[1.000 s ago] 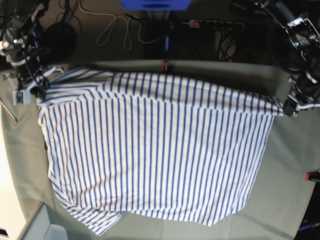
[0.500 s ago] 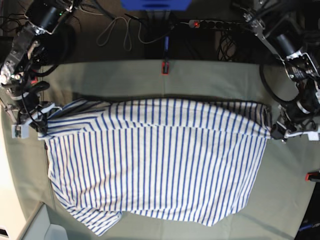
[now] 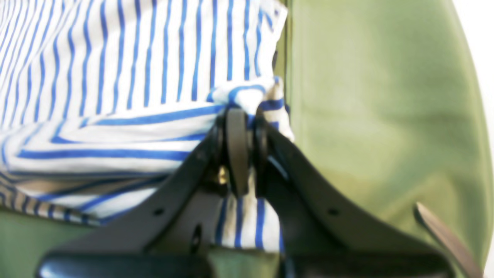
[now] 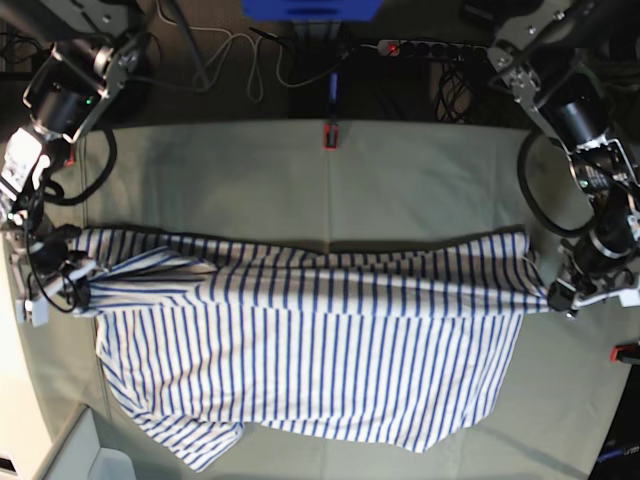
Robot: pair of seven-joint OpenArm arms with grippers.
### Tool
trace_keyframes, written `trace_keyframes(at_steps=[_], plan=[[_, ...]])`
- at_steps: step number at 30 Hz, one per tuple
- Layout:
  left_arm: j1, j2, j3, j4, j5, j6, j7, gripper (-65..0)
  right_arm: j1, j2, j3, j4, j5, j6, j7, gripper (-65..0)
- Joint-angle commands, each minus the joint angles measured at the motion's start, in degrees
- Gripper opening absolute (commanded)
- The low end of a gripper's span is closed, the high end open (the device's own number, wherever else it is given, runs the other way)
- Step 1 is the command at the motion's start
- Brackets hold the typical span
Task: Layout the t-shirt on the table in an organized manner, then fold the t-shirt properly
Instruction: 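Lift the shirt edge with both grippers and fold it over the shirt, then lower the folded edge onto the shirt and release with both grippers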
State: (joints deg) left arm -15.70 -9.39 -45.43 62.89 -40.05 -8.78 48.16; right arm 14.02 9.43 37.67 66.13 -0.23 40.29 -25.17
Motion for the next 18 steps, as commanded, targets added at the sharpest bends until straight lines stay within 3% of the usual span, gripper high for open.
trace_keyframes(at_steps=[1,5,12,14,18], plan=[[-1.57,-1.56,1.78,0.62,-1.31,-0.59,-1.96,-64.9,2.02,1.16,0.09,-0.15,1.06,-0.29,1.92,-65.0],[-1.31,-2.26,7.94,-0.34,-1.75,-0.59,-6.36,-64.9,4.84,2.48,-0.26,-4.11,0.98,-0.29,1.92,-65.0],[-2.63,-2.17,9.08,-0.43,-1.31,-0.32,-10.23,-64.6,6.42,4.94,-7.12,-8.33,0.98,-0.29,1.92,-64.6],[-3.33,-2.35,9.78,-0.78,-0.43,-0.24,-10.14,-59.2,6.77,5.56,-7.82,-8.85,0.98,-0.29,1.92,-59.3],[-3.5,-3.67,12.95,-1.22,3.17,-0.24,-10.32,-39.6,6.86,5.82,-7.56,-9.12,0.98,-0.29,1.65,-43.3]])
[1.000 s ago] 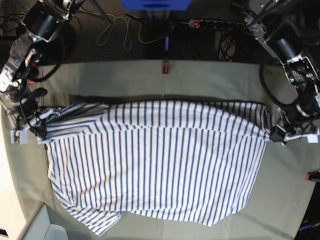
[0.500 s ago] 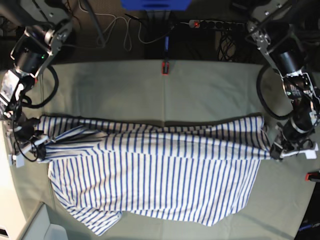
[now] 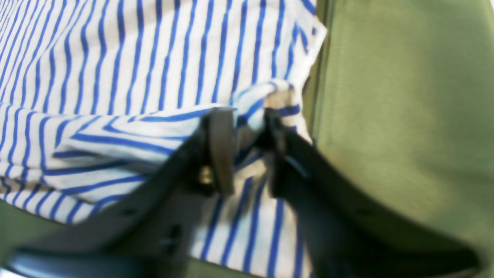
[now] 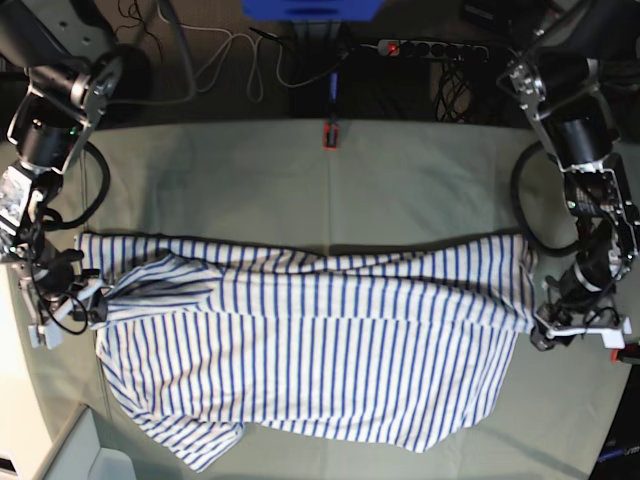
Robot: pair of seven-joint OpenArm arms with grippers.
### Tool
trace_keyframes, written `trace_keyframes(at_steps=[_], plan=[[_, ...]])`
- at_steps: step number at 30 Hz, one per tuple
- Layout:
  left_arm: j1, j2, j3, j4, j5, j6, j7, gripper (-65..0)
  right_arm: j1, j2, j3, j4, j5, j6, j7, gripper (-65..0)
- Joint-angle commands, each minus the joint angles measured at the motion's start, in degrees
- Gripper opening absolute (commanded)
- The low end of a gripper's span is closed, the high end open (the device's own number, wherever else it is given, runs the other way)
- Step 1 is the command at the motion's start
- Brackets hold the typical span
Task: Layout the t-shirt on the table in an organized manner, then fold the t-shirt properly
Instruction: 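Lower the folded edge onto the shirt and release with both grippers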
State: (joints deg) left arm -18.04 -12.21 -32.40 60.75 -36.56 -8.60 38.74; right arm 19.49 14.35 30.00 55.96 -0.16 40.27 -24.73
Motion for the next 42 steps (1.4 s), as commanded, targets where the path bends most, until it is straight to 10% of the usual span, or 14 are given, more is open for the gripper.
trace_keyframes(at_steps=[1,7,35,42], plan=[[-0.99,-0.94,0.18,0.92,-0.5,-0.41,-1.16,-37.0,1.48,0.99,0.2,1.13,0.91,-0.27,1.21,-39.0],[-0.2,-1.02,-0.08,2.41,-2.43,-0.85,-0.81,-35.9,0.25,0.99,0.64,2.72,1.0,-0.27,1.04,-27.8],[8.06,-0.94,5.28,-9.81,1.26,-0.85,-14.52,-36.5,-18.56,-2.79,6.7,16.96,1.17,-0.27,1.39,-27.6],[8.94,-1.46,5.02,-9.72,1.17,-0.94,-14.52,-65.0,-18.03,-1.65,6.53,16.87,1.17,-0.27,1.48,-27.5]])
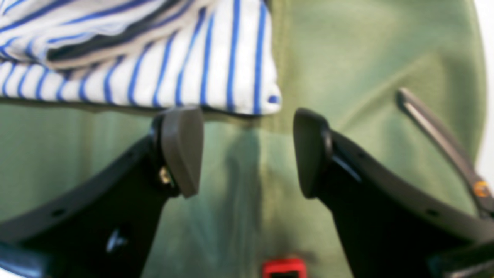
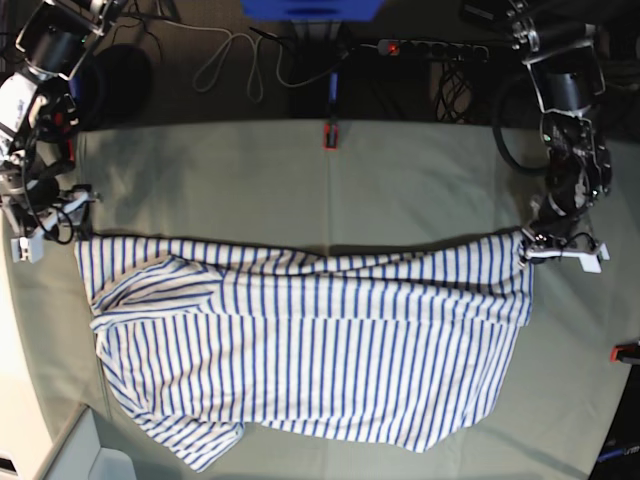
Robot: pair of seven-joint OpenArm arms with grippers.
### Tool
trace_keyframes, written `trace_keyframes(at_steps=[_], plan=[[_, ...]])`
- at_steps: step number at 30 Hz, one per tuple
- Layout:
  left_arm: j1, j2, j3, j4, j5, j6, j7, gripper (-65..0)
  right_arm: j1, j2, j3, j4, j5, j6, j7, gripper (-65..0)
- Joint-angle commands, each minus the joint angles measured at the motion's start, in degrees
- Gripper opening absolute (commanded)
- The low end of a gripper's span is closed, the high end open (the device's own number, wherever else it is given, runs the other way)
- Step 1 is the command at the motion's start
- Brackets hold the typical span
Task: Layout the t-shirt on the table in an organized manner, then fold the t-shirt properly
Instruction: 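Lower the folded edge onto the shirt and release with both grippers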
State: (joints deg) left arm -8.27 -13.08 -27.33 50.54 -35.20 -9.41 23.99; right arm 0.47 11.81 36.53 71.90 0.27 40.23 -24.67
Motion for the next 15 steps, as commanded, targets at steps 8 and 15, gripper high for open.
trace_keyframes(at_steps=[8,15], plan=[[-1.0,-1.2,-0.14,0.49,-0.62,-0.22,0.23,-64.9,7.84,2.47,-0.09,-4.95,0.47,-0.23,1.41,-27.4],[-1.27,-1.29,-0.14,0.49,-0.36,-0.22,0.14,-64.9,12.06,5.72,-0.36,-16.21,0.47,-0.23,1.41,-27.4]])
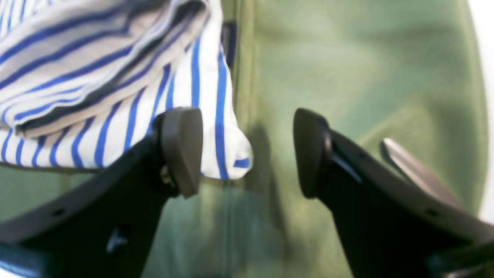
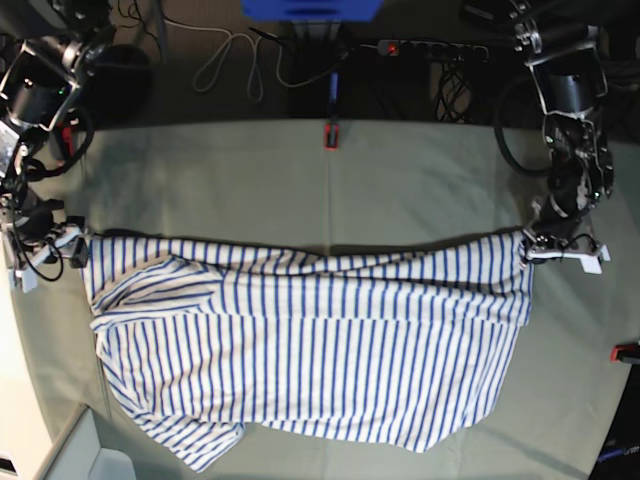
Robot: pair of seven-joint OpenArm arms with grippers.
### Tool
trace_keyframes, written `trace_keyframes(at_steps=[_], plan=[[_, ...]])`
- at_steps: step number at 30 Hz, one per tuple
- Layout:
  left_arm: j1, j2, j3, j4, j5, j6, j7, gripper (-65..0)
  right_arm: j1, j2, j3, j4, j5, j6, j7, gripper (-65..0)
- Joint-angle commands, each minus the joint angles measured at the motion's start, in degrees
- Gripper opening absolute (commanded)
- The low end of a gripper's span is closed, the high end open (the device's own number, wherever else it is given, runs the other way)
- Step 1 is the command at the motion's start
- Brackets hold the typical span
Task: Layout the t-shirt on the table in an organized manner, then fold the t-shirt properly
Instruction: 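Lower the folded edge onto the shirt and release with both grippers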
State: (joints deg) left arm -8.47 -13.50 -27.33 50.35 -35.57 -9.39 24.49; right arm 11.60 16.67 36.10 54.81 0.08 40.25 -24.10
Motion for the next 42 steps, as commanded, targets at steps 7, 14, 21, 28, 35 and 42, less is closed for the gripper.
trace_keyframes(at_steps=[7,14,21,28,35,42], plan=[[-1.24,-0.88,-0.14,0.69,0.1,-0.24,-0.36,-64.9,0.49,0.52,0.08,-1.31,0.67,-0.25,0.93,-27.4],[-1.6,-2.11,-0.05,0.69,-0.16,-0.24,-0.36,-64.9,-0.3,-0.89,-0.71,-1.4,0.76,-0.25,0.93,-34.6],[-2.39,-5.01,-0.23,2.88,-0.25,-0.24,3.6,-64.9,-2.23,-1.15,-4.05,-0.08,0.93,-0.25,0.84,-64.6],[-1.86,-5.89,-0.32,13.87,-0.34,0.02,12.04,-64.9,-7.68,-1.33,1.93,16.09,1.02,-0.25,0.23,-65.0],[-2.48,-6.77,-2.43,20.64,-0.25,0.29,18.72,-64.9,-6.63,-1.15,5.79,27.44,1.11,-0.25,-8.3,-65.0],[-3.71,-6.94,-4.01,21.17,-0.16,-0.06,22.23,-64.9,-7.86,-1.24,6.23,28.05,0.85,-0.25,-10.94,-65.0]])
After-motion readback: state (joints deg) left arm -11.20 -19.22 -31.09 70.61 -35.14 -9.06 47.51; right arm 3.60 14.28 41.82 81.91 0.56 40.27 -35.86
